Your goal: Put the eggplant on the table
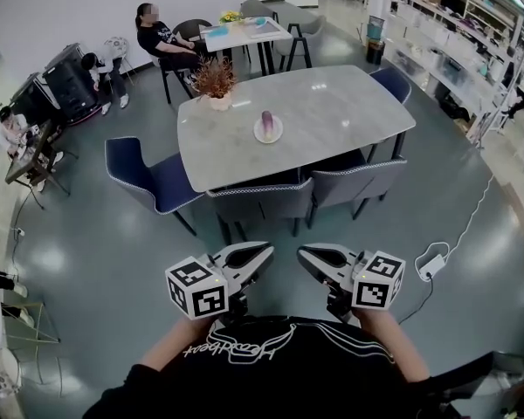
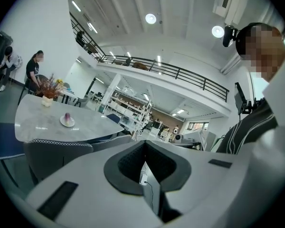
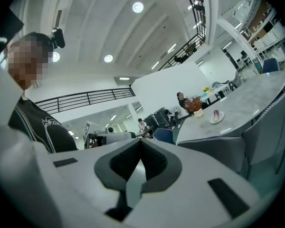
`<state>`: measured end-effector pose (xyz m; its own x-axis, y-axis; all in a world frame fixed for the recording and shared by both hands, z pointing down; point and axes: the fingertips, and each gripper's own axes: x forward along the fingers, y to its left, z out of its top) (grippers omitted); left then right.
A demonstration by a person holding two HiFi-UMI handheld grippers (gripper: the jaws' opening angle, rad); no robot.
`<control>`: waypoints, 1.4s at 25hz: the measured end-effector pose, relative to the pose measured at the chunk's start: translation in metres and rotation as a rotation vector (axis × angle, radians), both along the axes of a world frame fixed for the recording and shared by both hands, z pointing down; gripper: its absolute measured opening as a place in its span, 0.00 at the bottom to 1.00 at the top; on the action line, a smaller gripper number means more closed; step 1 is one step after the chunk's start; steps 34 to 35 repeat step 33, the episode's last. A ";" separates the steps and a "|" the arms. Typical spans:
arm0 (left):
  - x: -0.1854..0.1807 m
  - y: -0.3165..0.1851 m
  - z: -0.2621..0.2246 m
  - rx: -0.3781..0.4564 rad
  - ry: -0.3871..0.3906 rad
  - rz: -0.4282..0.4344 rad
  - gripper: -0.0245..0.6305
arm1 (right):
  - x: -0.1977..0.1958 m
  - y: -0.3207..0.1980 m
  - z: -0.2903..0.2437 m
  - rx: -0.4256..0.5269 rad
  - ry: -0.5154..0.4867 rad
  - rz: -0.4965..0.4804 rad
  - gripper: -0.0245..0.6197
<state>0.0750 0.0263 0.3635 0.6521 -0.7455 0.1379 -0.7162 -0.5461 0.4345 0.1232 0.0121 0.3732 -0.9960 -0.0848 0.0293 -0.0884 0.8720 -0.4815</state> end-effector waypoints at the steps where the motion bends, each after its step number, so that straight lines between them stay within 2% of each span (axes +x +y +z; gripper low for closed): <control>1: 0.002 0.001 0.000 -0.001 -0.002 0.002 0.05 | 0.002 0.000 0.000 -0.004 -0.005 0.005 0.05; 9: 0.001 0.005 0.002 -0.001 0.001 0.002 0.05 | 0.006 0.001 0.006 -0.043 -0.018 0.033 0.05; 28: -0.008 0.013 0.010 -0.032 0.034 -0.012 0.05 | -0.012 0.017 0.011 -0.032 0.011 -0.021 0.05; 35: -0.008 0.014 0.015 -0.040 0.026 -0.007 0.05 | -0.010 0.018 0.014 -0.039 0.022 -0.013 0.05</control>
